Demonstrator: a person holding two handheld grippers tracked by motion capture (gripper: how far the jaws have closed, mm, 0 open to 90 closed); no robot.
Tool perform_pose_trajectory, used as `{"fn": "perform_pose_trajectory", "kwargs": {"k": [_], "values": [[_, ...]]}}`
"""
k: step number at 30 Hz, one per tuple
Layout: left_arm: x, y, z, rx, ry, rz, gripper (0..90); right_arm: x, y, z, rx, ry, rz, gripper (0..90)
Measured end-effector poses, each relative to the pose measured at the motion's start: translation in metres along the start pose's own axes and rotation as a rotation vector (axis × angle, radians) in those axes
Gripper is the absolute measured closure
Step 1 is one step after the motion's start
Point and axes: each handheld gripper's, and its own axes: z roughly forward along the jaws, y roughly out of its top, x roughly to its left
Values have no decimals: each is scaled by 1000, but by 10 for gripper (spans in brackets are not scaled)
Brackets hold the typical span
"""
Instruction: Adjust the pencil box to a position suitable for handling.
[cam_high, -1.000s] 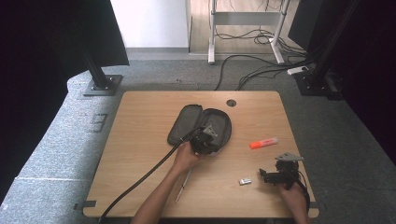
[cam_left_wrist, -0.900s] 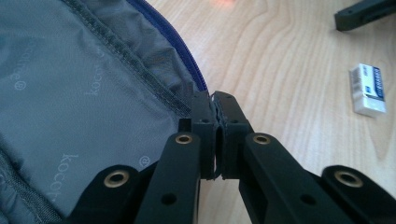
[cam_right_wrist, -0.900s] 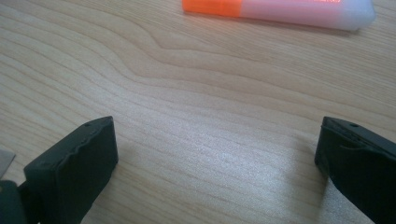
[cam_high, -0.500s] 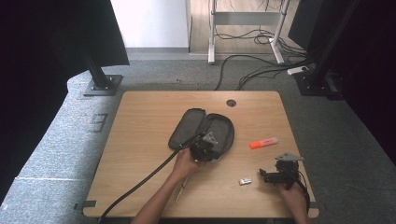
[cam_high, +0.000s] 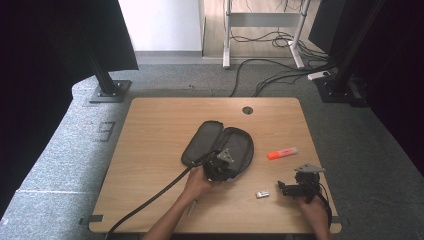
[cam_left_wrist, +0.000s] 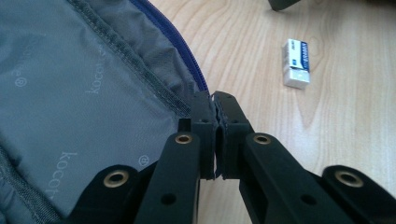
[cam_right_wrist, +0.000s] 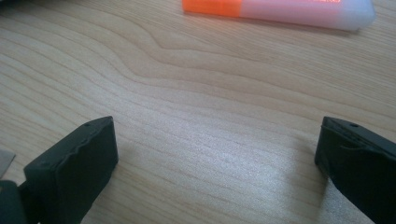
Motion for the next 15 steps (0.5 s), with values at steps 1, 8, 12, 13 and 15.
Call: {"fn": "perform_pose_trajectory", "kwargs": {"k": [1,8,12,13,15], "values": [[-2,0,1,-3,-3,-2,867,0,0,0,0,0,0,0],[-10,-3,2,-6,-26,-2,865,0,0,0,0,0,0,0],[-12,-2,0,-8,-30,0,847,0,0,0,0,0,0,0],[-12,-2,-1,-10,-32,0,836,0,0,0,0,0,0,0],[-11,-1,-3,-14,-40,-4,807,0,0,0,0,0,0,0]]}}
